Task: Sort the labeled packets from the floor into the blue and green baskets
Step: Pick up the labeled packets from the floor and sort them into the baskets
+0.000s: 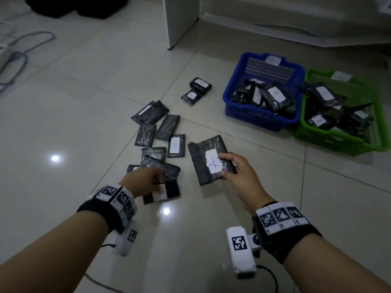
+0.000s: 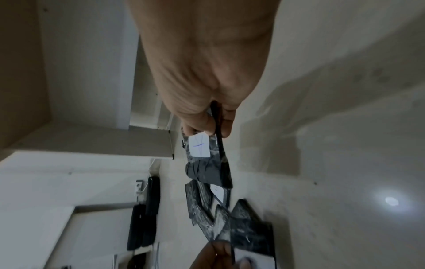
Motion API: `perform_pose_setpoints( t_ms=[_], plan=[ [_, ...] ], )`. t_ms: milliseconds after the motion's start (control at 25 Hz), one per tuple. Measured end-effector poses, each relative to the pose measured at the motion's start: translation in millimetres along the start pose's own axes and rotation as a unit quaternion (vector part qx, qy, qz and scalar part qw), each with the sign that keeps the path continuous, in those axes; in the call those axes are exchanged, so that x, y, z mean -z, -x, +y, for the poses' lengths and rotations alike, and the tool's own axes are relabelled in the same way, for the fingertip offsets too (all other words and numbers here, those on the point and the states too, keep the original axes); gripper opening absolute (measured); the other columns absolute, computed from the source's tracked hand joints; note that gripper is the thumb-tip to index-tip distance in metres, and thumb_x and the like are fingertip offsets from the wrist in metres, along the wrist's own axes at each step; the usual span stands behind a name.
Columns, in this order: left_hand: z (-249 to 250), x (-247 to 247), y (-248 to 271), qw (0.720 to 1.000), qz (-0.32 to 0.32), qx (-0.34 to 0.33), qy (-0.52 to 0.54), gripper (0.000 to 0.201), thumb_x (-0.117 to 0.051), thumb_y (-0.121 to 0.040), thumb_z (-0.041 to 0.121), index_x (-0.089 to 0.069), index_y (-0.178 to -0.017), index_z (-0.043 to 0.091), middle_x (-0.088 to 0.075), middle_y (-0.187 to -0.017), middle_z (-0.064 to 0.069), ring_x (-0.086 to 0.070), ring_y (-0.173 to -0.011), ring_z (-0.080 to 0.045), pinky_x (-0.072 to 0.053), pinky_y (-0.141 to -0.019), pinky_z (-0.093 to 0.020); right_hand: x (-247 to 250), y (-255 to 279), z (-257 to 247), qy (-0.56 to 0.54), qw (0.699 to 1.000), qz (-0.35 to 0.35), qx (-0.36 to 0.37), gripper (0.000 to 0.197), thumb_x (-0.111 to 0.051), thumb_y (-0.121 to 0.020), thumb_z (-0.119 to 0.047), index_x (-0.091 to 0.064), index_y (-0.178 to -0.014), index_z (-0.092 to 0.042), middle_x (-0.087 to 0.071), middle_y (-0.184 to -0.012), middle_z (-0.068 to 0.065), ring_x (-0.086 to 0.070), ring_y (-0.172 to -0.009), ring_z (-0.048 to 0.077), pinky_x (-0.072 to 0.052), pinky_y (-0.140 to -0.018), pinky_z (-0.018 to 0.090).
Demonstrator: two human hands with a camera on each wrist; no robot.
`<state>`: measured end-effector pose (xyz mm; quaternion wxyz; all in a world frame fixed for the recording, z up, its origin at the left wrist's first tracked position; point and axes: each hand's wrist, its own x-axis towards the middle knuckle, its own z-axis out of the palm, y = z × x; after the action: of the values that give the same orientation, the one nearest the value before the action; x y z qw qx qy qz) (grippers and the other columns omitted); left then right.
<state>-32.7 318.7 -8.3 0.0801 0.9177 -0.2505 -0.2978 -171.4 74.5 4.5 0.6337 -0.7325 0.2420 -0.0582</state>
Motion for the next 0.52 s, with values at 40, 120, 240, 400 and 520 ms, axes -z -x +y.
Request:
perform_pose_setpoints(
  t_ms=[40,120,240,400,520],
  plan=[
    [8.7,8.3,-9.5,0.997,0.013,0.001,0.073,0.019,-0.072,-0.08,0.026,-0.056,-0.088,0.022,-0.062,-0.09,0.003,-0.058,-0.084,-0.015,-0.043,-0.063,-0.022,0.8,-6.9,0.3,-0.055,0.998,0.015,-0.023,0.048,-0.058,-0.082,0.01,-0.065,-0.11,-0.029,-0.058,-0.129,0.002,-0.06,-0.108,0.012,-0.053,-0.09,0.029],
    [30.8,27.5,-26.0,0.958,0.041,0.031,0.284,0.014,-0.07,-0.084,0.017,-0.057,-0.089,0.02,-0.064,-0.087,-0.001,-0.06,-0.078,-0.016,-0.052,-0.061,-0.025,4.4,-20.3,-4.0,-0.142,0.987,0.044,-0.054,0.045,-0.054,-0.083,0.013,-0.064,-0.111,-0.02,-0.064,-0.119,0.006,-0.063,-0.099,0.015,-0.053,-0.078,0.024],
    [71.1,67.6,-48.3,0.854,0.009,0.065,0.517,0.015,-0.056,-0.09,0.001,-0.057,-0.097,0.014,-0.062,-0.082,-0.008,-0.059,-0.069,-0.019,-0.057,-0.057,-0.03,19.6,-46.5,-23.0,-0.205,0.973,0.088,-0.058,0.042,-0.051,-0.084,0.015,-0.063,-0.112,-0.014,-0.064,-0.119,0.01,-0.061,-0.097,0.02,-0.052,-0.076,0.027],
    [112.7,125.4,-74.7,0.819,0.001,0.044,0.572,0.027,-0.052,-0.088,-0.005,-0.055,-0.111,0.01,-0.062,-0.09,-0.011,-0.058,-0.074,-0.02,-0.057,-0.056,-0.03,45.1,-71.0,-75.8,-0.236,0.961,0.134,-0.058,0.04,-0.049,-0.085,0.016,-0.062,-0.107,-0.015,-0.065,-0.112,0.006,-0.062,-0.093,0.019,-0.052,-0.074,0.026],
    [133.6,158.9,-83.6,0.785,0.022,0.046,0.617,0.036,-0.052,-0.086,-0.008,-0.051,-0.118,0.006,-0.059,-0.095,-0.016,-0.055,-0.071,-0.02,-0.056,-0.057,-0.031,61.5,-83.8,-122.7,-0.265,0.949,0.163,-0.056,0.037,-0.046,-0.087,0.015,-0.062,-0.103,-0.014,-0.064,-0.109,0.009,-0.062,-0.085,0.018,-0.051,-0.069,0.026]
  ],
)
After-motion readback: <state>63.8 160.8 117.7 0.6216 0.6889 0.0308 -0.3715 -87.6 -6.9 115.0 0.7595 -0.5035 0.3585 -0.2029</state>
